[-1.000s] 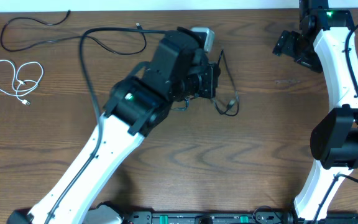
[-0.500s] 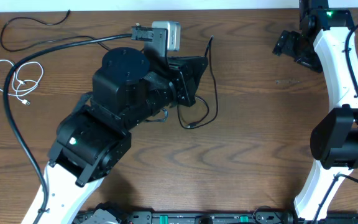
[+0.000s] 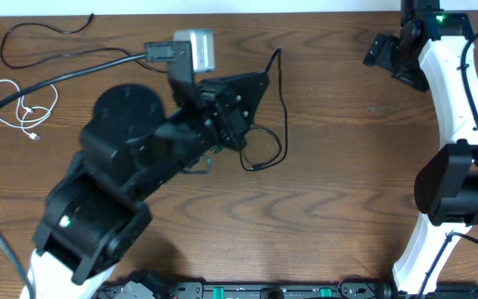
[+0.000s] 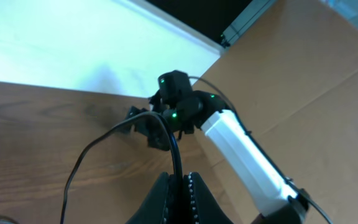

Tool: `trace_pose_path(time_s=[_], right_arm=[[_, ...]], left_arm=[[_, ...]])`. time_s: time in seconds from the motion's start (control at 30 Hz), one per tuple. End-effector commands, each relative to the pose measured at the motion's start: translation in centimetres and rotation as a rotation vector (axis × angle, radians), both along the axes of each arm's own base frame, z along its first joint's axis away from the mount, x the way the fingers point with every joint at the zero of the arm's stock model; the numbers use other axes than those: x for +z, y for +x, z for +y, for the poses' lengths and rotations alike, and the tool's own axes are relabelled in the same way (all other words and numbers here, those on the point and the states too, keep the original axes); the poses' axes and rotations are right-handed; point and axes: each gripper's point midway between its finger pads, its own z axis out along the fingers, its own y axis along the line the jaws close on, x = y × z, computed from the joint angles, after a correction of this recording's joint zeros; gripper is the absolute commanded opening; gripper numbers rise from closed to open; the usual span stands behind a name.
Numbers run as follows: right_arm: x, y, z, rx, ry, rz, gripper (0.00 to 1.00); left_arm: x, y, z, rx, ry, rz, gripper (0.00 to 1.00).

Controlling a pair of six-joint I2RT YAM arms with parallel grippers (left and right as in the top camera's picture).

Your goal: Untangle cables

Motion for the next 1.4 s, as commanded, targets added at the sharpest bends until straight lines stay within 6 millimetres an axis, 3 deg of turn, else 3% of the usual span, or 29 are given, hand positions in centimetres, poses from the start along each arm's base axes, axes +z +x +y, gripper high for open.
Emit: trace_pose_path(time_s=[0.0,0.03,0.1,0.17,0.2,0.23,0.4,0.53,0.77,0.87,1.1,1.2,1.37], right_arm=[[0.1,0.1,4.9,0.052,0.283,0.001,0.99],[0.3,0.1,5.5,0.061,0.315,0.002,0.99],[1.3,-0.3,8.6,0.144,0.49,0.002,0.99],[5.1,-2.2,15.6,0.656,0.75,-0.123,0.99],[6.0,-3.0,17.1,0.786,0.791,-0.17,0.99],[7.5,-5.8,20.2,1.034,0.869,-0.236,0.99],[8.0,-12.6,25.0,1.414,0.909,-0.238,0.99],[7.9,-15.6,27.4,1.572,0.909,-0.222,0.99],[7.7,-17.4,30.0,1.663,0.907,-0.212,0.99],[7.7,-17.5,30.5,1.684,0.9,-0.225,0.99],[7.1,-17.6,31.2,1.728,0.85,-0.227,0.78],[5.5,-16.7,30.7,1.69,0.749,-0.155,0.99],[1.8,-13.5,28.5,1.38,0.519,0.052,0.99]], left_arm=[[1.7,-1.5,0.9,-0.003,-0.039,-0.035,0.07],[1.9,-1.7,1.1,-0.003,-0.042,-0.039,0.07],[2.0,-1.9,1.6,0.012,-0.042,-0.041,0.08],[1.6,-1.6,2.4,0.062,-0.028,-0.032,0.07],[1.6,-1.5,2.7,0.082,-0.025,-0.031,0.07],[1.5,-1.3,3.2,0.114,-0.032,-0.019,0.08],[1.9,-0.8,4.6,0.196,-0.045,-0.026,0.08],[2.5,-0.9,5.9,0.264,-0.095,-0.013,0.07],[3.7,-1.5,9.4,0.408,-0.126,-0.054,0.08],[4.2,-2.0,9.8,0.413,-0.155,-0.056,0.07],[4.4,-2.6,10.2,0.413,-0.163,-0.061,0.07],[3.5,-2.6,10.2,0.414,-0.133,-0.036,0.08],[-0.2,-1.7,9.6,0.411,0.017,0.038,0.08]])
